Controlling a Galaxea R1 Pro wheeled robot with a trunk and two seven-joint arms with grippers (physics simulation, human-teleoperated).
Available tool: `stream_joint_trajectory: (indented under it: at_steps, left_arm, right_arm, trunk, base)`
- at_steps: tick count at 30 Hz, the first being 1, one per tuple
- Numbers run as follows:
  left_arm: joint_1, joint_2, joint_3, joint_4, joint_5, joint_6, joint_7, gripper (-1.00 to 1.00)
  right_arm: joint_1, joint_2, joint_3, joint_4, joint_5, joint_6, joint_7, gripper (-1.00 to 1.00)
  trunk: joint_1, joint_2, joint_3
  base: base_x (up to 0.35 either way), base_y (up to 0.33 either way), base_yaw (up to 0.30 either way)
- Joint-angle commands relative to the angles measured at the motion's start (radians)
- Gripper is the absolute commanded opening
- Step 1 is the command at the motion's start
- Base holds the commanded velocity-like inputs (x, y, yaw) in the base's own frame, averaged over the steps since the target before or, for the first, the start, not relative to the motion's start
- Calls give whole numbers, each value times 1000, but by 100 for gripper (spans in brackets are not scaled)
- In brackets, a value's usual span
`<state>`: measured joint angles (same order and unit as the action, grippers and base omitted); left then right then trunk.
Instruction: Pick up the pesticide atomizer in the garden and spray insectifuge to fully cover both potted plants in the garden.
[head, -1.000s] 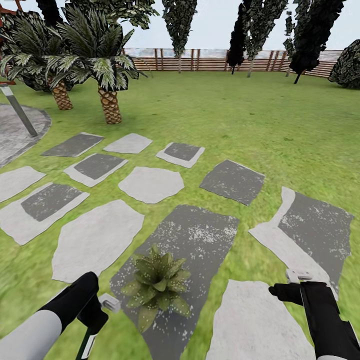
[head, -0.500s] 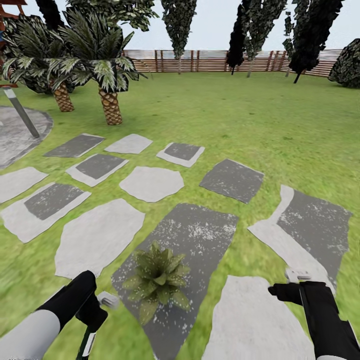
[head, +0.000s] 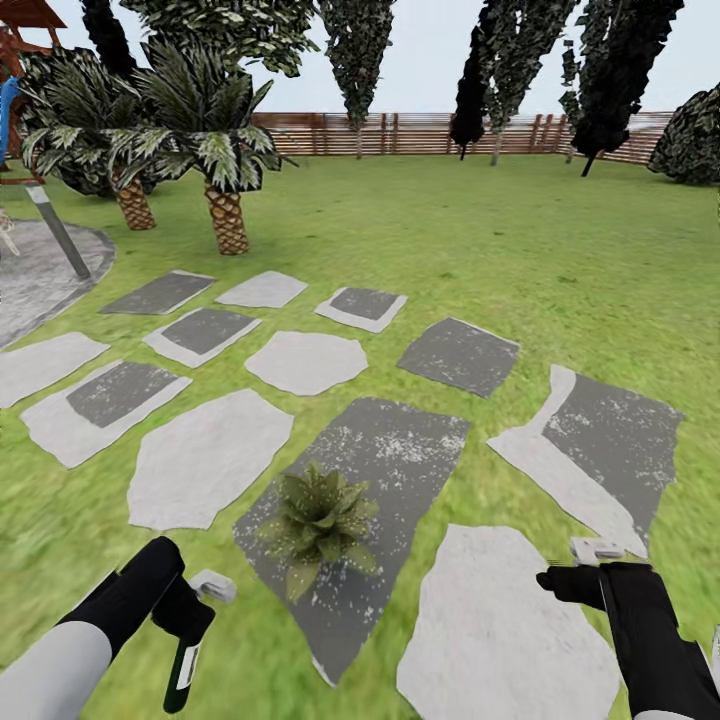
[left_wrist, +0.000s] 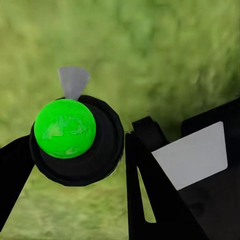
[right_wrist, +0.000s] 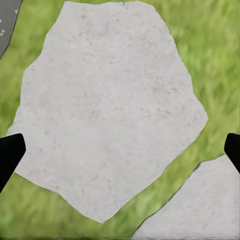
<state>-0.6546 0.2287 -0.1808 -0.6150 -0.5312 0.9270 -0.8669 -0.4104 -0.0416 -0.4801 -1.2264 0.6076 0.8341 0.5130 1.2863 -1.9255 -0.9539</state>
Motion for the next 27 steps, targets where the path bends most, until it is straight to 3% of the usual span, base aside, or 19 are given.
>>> stream_joint_trajectory:
  at_steps: [1, 12, 27]
  left_arm:
    - [0, 1, -2, -2, -10, 1, -10, -100]
    - [0, 0, -3, -2, -10, 1, -11, -100]
    - [0, 0, -1, -2, -10, 1, -10, -100]
  right_arm:
    - [-1, 0, -1, 0, 11, 2, 10, 100]
    - [-1, 0, -1, -1, 11, 2, 10, 100]
    - [-1, 0, -3, -6, 11, 3, 10, 100]
  trunk:
    - [-1, 0, 1]
    - [-1, 0, 4]
    - [-1, 0, 13]
  base:
    - [-288, 0, 0]
    - [-279, 0, 0]
    - [-16, 0, 17]
